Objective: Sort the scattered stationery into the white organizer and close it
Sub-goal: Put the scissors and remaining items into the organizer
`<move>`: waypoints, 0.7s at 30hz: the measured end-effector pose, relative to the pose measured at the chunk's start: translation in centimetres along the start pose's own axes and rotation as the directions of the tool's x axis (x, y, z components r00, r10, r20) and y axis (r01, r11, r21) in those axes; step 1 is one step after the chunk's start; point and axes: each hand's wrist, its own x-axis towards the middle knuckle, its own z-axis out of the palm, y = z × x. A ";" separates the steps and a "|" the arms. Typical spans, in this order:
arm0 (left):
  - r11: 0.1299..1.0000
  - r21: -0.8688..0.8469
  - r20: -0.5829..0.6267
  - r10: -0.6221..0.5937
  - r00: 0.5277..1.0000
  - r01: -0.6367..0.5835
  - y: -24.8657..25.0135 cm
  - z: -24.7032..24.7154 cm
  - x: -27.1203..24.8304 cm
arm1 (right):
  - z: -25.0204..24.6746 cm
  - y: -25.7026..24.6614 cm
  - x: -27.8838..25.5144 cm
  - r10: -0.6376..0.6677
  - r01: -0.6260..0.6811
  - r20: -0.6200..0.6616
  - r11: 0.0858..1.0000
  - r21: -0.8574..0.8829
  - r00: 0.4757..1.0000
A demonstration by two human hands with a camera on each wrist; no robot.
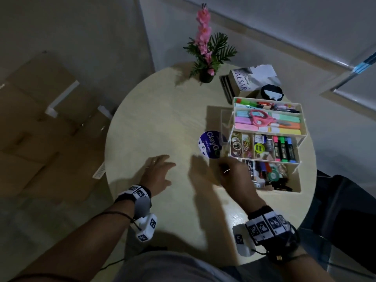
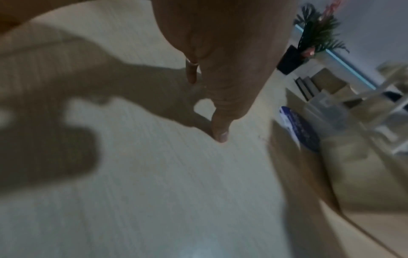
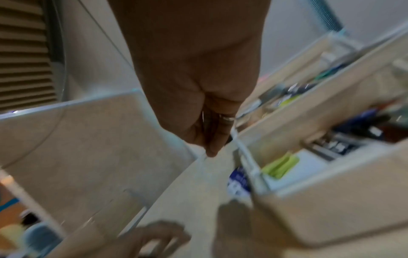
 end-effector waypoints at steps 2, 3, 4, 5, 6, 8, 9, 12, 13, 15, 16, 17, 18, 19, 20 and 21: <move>1.000 -0.022 -0.022 0.017 1.000 -0.017 -0.3 0.2 -0.2 | 4.4 -0.5 -0.3 -0.017 0.023 0.176 0.999 -0.036 0.984; 1.000 -0.024 -0.029 0.020 0.999 -0.021 -0.1 0.2 -0.2 | 6.4 -0.5 -0.4 0.001 0.015 0.239 0.998 -0.066 0.971; 1.000 -0.020 -0.033 0.020 0.999 -0.020 0.0 0.1 -0.2 | 8.2 -0.3 -0.4 0.031 -0.002 0.282 0.995 -0.104 0.959; 1.000 -0.017 -0.037 0.019 0.999 -0.020 0.2 0.2 -0.1 | 9.7 -0.1 -0.3 0.063 -0.020 0.303 0.989 -0.143 0.951; 1.000 -0.020 -0.038 0.019 0.999 -0.020 0.3 0.1 -0.1 | 10.8 0.0 -0.1 0.089 -0.036 0.309 0.984 -0.174 0.947; 0.999 -0.028 -0.037 0.023 0.999 -0.024 0.6 0.0 -0.3 | 12.3 0.2 0.1 0.092 -0.030 0.294 0.977 -0.209 0.951; 0.999 -0.026 -0.037 0.029 0.999 -0.030 0.5 0.0 -0.4 | 13.0 0.2 0.1 0.083 -0.018 0.289 0.975 -0.219 0.954; 0.998 -0.037 -0.038 0.047 0.998 -0.048 0.4 -0.2 -0.9 | 14.1 0.7 0.0 0.069 -0.011 0.258 0.975 -0.221 0.964; 0.998 -0.042 -0.040 0.052 0.998 -0.054 0.3 -0.2 -0.9 | 14.0 0.8 0.1 0.077 -0.021 0.243 0.974 -0.225 0.967; 0.997 -0.046 -0.052 0.056 0.997 -0.059 0.2 -0.1 -1.0 | 13.9 0.9 0.6 0.093 -0.035 0.221 0.967 -0.252 0.971; 0.997 -0.049 -0.054 0.055 0.997 -0.058 0.2 0.0 -1.0 | 13.8 1.0 0.9 0.093 -0.035 0.215 0.965 -0.258 0.972; 0.997 -0.051 -0.053 0.056 0.997 -0.059 0.1 0.0 -1.0 | 13.8 0.9 1.3 0.092 -0.033 0.217 0.965 -0.261 0.972; 0.997 -0.050 -0.051 0.058 0.997 -0.061 0.1 0.0 -0.9 | 13.8 0.7 1.5 0.096 -0.032 0.223 0.961 -0.274 0.970; 0.997 -0.047 -0.048 0.059 0.997 -0.062 0.1 0.0 -0.9 | 14.0 0.6 1.7 0.111 -0.037 0.238 0.954 -0.297 0.965; 0.997 -0.044 -0.045 0.060 0.997 -0.062 0.1 -0.1 -0.9 | 14.1 0.4 1.9 0.135 -0.050 0.252 0.947 -0.319 0.958; 0.997 -0.042 -0.044 0.058 0.997 -0.060 0.1 -0.1 -0.8 | 14.2 0.3 2.1 0.162 -0.069 0.261 0.941 -0.331 0.952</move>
